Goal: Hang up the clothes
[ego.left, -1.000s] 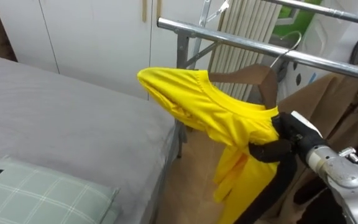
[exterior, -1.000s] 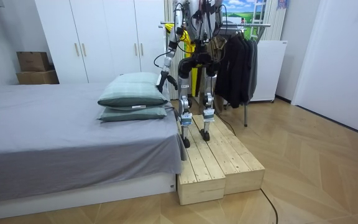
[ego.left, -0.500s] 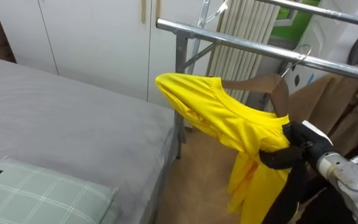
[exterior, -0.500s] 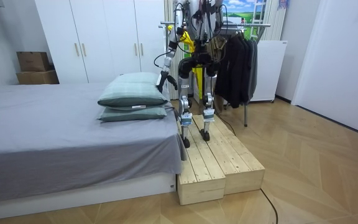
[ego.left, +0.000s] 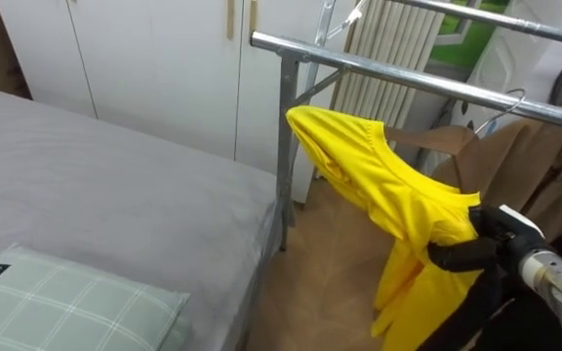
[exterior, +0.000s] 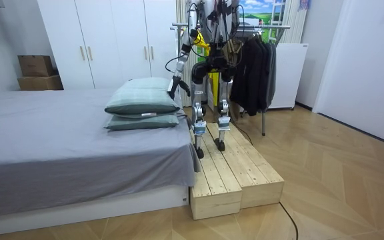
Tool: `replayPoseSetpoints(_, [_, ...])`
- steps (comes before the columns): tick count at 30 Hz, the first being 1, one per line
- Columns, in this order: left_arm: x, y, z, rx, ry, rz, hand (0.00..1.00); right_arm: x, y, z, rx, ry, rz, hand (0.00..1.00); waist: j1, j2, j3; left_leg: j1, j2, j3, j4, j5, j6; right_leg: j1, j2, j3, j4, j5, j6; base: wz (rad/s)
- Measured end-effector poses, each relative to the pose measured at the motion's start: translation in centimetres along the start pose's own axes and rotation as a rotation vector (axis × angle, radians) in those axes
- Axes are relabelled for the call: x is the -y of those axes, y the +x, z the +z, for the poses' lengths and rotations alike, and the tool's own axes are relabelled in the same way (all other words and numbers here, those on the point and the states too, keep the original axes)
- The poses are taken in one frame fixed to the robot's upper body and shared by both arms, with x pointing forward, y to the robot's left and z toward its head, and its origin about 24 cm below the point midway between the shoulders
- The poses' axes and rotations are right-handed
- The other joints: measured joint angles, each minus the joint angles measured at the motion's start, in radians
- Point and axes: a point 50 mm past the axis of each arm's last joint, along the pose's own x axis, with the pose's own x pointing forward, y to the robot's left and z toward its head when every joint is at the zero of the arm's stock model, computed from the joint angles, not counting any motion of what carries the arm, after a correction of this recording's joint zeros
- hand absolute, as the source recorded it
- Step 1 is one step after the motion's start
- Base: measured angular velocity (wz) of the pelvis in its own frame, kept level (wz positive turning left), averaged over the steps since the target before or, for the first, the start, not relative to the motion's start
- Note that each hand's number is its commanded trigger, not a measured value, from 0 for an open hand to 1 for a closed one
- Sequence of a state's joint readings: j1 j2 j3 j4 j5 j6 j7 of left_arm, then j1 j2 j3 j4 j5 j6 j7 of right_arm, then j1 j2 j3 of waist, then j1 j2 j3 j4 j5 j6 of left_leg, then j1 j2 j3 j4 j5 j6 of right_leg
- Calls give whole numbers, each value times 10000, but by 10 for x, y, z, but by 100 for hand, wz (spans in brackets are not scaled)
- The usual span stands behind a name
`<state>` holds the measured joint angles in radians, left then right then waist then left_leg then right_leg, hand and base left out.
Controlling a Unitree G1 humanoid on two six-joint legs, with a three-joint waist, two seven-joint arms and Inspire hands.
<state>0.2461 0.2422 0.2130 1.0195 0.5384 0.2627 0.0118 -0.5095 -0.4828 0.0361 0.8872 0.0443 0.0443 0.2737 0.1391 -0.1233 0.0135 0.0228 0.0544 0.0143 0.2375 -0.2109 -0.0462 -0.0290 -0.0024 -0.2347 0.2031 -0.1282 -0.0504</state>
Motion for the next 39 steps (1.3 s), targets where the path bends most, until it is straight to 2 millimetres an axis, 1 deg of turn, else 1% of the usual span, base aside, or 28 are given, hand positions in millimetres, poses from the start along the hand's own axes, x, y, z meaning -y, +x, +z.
replayPoseSetpoints(15, [0,0,1,45,-237,25,0,5,0,-5,-310,-7,-52,100,3,-9,-14,47,6,-18,3,34,0,60,-2,-42,5,28,-42,0])
replayPoseSetpoints(23, [0,0,2,75,-161,27,0,8,1,-5,-554,-388,-226,100,-24,-11,-14,64,5,-76,37,40,3,108,2,-63,1,36,-55,1])
replayPoseSetpoints(31, [-1,0,2,112,-52,28,0,5,2,-5,-533,-1053,-429,100,-25,-6,-2,69,9,-76,35,53,-3,117,7,-67,-4,36,-56,0])
replayPoseSetpoints(35, [-2,0,2,115,-92,27,0,4,2,-5,-504,-1121,-472,100,-25,-10,7,68,10,-76,20,53,-3,119,9,-72,-14,34,-53,0])
replayPoseSetpoints(39, [-3,0,4,194,-107,75,0,-3,5,-3,-405,-1529,-599,100,-23,-36,33,42,17,-78,20,52,-3,102,25,-64,-38,35,-55,0])
